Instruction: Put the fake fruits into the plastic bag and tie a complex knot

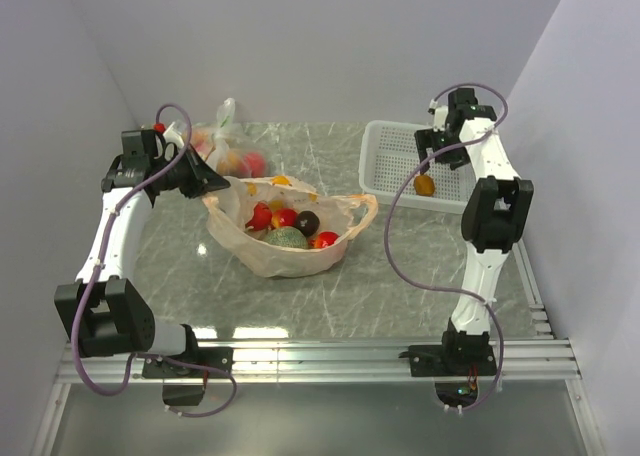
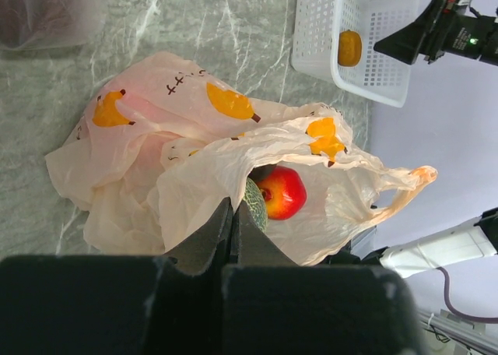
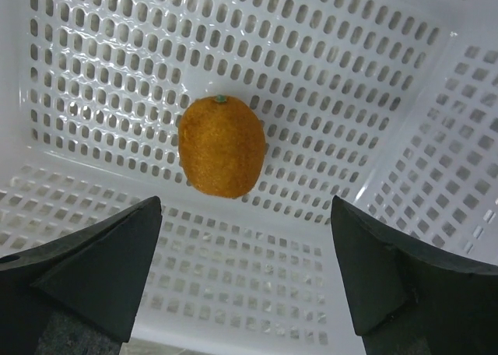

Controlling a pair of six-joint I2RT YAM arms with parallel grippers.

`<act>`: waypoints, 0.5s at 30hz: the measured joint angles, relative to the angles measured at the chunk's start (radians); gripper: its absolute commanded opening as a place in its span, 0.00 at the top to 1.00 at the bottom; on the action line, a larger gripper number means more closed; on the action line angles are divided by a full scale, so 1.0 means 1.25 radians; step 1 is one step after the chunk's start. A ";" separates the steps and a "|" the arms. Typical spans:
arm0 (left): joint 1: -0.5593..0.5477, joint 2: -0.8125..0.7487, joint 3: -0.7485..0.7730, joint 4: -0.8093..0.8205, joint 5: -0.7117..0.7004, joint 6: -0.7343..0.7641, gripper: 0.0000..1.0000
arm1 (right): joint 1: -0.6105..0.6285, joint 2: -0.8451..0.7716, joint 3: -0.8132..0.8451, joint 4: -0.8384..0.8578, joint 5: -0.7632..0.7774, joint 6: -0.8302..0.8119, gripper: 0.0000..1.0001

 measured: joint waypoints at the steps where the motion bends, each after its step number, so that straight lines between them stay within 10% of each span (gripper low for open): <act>1: 0.000 0.000 0.000 0.000 0.000 0.000 0.99 | 0.002 0.006 0.002 0.001 0.000 -0.005 0.04; 15: 0.000 0.014 0.000 -0.002 -0.001 0.007 0.99 | 0.022 0.159 0.038 0.000 0.000 -0.024 0.10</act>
